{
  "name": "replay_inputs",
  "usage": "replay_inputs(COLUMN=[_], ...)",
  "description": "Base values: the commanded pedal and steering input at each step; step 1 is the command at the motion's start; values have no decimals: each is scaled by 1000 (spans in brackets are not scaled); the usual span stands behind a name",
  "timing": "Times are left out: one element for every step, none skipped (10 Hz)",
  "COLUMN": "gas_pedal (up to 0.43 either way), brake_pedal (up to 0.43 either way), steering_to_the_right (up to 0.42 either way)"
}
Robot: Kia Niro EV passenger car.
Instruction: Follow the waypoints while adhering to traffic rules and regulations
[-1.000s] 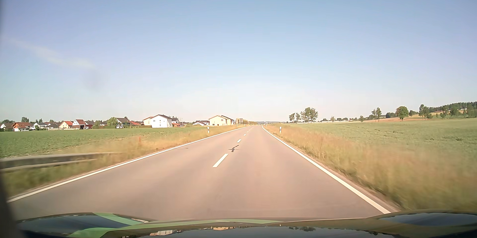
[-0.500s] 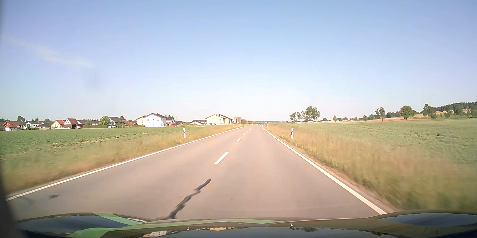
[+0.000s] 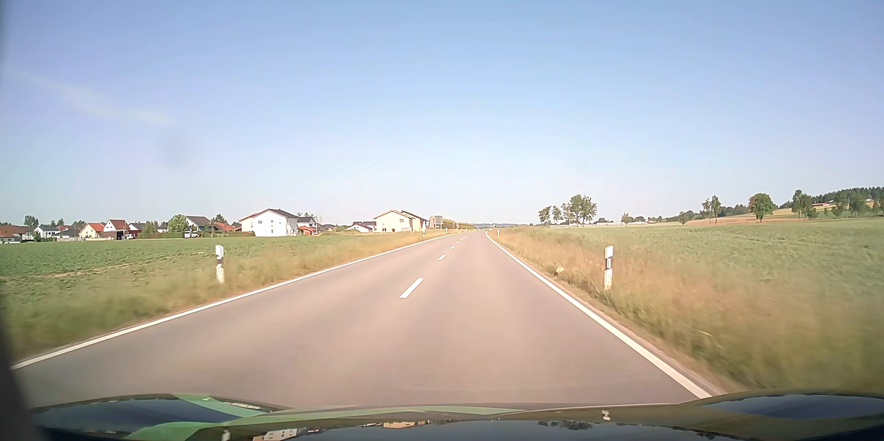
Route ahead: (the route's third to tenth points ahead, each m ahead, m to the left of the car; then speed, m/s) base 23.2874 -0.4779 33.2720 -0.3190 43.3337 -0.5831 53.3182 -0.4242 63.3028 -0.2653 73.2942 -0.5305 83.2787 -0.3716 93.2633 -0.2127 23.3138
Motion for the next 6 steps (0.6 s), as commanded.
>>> replay_inputs(gas_pedal=[248, 248, 248, 260, 260, 260], brake_pedal=[0, 0, 0, 0, 0, 0], steering_to_the_right=[-1, -1, -1, -1, -1, -1])
